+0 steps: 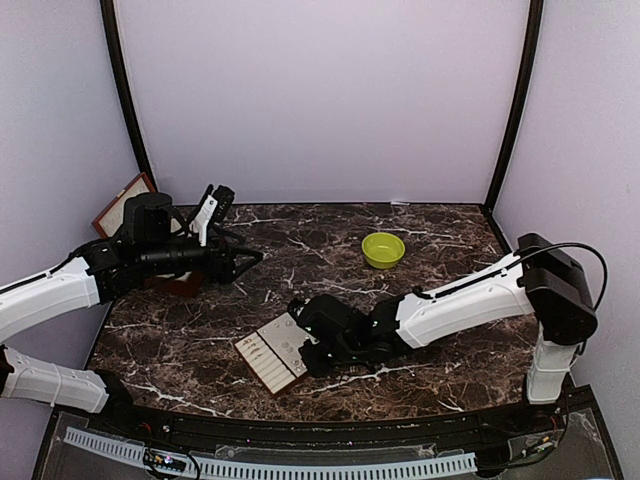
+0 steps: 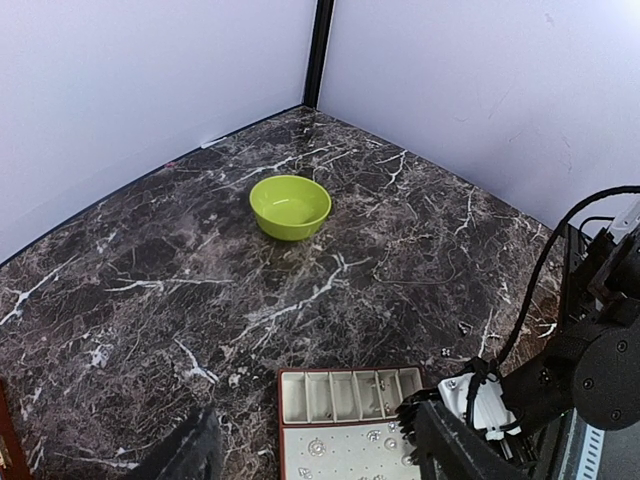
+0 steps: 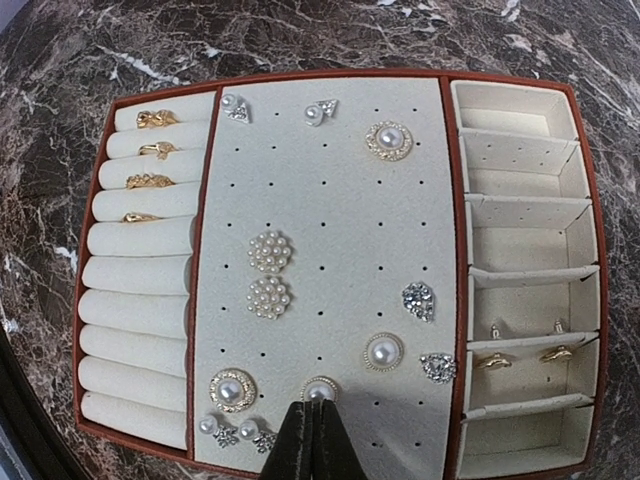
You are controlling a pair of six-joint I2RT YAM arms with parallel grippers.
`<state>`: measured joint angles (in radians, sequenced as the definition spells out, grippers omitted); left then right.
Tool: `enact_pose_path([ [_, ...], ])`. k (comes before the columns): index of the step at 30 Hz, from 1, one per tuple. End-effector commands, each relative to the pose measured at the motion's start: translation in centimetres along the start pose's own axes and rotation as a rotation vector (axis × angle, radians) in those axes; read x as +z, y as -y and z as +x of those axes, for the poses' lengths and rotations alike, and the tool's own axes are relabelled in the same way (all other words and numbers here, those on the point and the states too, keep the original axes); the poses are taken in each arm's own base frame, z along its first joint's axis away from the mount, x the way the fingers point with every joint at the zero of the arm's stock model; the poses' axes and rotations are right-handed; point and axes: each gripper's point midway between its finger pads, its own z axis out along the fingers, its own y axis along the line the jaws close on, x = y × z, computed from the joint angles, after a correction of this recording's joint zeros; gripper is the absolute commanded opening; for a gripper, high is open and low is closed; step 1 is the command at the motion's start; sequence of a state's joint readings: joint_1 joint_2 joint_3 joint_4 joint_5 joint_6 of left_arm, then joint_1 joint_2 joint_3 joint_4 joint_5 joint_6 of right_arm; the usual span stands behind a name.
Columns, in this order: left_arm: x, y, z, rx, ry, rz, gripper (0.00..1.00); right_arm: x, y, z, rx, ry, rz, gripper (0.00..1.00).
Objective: Organize the mixed jewelry
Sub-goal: Adjust the earring on the earring holder, then pick up the earring from the earring holder.
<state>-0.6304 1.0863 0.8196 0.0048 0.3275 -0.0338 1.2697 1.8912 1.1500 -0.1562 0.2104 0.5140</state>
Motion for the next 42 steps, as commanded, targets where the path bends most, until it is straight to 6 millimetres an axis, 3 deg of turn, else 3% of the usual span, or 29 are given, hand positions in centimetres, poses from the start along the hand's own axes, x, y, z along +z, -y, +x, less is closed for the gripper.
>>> enact_pose_path([
  [1,-0.6,0.4,-1.7,0.015,0.04,0.016,0.69,0.6,-0.4,0.2,0.018,0.003,0.006,0.03],
  [13,-0.7,0.5,-1.9,0.015,0.043,0.017,0.69,1.1,-0.4,0.0,0.044,0.013,0.009,0.04],
  [17,-0.8,0.5,-2.0,0.015,0.048,0.018,0.68,0.7,-0.5,-0.8,0.046,0.032,0.015,0.05],
  [25,-0.9,0.6,-2.1,0.014,0.051,0.019,0.69,-1.2,-0.3,-2.9,0.088,0.1,0.027,0.33],
  [31,-1.0,0.6,-2.1,0.016,0.054,0.016,0.69,-3.5,1.3,-3.6,0.18,0.129,0.097,0.56],
  [36,-0.9,0.5,-2.1,0.013,0.052,0.012,0.69,-4.8,2.5,-2.4,0.316,0.099,0.128,0.63],
  [42,-0.9,0.5,-2.1,0.011,0.052,0.012,0.69,-4.8,2.2,-0.7,0.409,0.064,0.088,0.62],
])
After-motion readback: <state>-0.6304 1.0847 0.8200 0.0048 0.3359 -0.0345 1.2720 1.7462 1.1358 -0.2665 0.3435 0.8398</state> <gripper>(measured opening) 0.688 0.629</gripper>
